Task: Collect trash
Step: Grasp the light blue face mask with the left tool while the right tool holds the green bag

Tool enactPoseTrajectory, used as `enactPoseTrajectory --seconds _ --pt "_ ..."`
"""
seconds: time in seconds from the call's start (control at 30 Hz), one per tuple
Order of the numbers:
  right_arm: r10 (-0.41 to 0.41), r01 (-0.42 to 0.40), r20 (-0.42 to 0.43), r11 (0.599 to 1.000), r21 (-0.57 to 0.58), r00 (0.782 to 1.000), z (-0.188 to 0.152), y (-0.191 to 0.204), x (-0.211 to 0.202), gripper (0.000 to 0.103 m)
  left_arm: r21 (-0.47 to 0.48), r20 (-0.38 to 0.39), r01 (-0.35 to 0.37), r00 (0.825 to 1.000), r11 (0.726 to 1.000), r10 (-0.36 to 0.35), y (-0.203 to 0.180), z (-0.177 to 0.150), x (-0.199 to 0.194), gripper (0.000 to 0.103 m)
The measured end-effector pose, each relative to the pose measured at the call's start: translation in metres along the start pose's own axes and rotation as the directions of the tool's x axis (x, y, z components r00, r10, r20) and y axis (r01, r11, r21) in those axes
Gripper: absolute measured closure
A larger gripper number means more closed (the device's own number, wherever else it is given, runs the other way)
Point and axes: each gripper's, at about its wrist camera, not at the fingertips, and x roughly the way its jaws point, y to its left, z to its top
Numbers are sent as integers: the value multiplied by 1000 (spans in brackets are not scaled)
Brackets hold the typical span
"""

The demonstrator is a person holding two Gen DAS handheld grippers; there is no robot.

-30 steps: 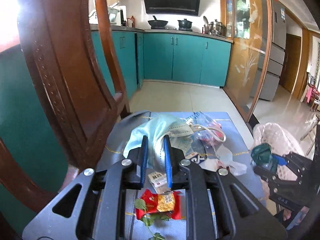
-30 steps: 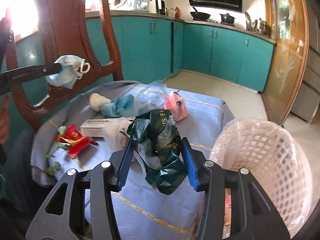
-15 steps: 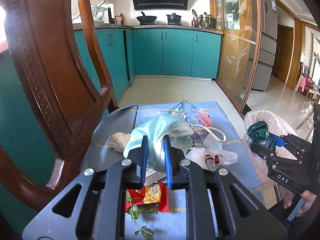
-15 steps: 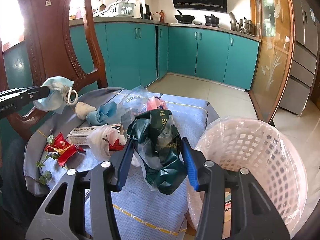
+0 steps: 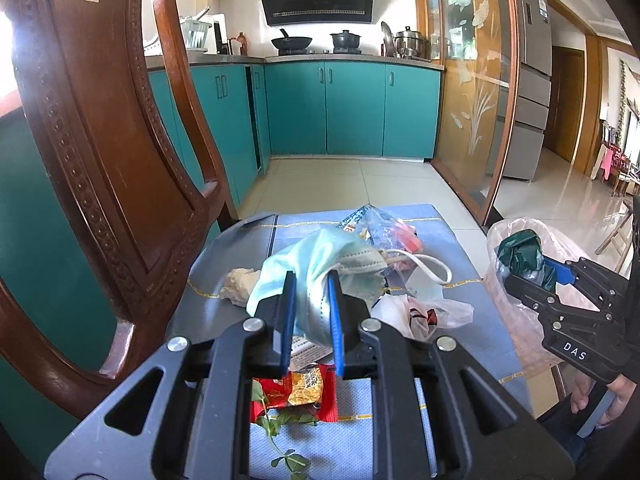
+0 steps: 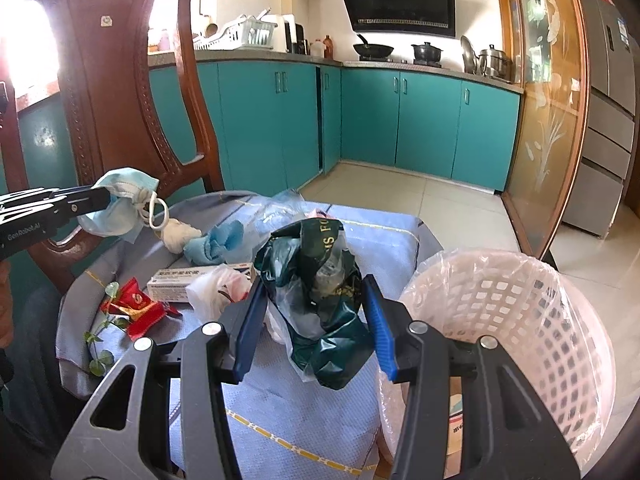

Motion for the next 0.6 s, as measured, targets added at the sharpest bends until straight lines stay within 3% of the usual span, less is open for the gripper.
enactPoseTrajectory --seconds 0.6 --pt "-6 6 21 1000 -4 1000 -1 1 -5 55 12 3 -9 1000 1000 9 -3 -2 -1 86"
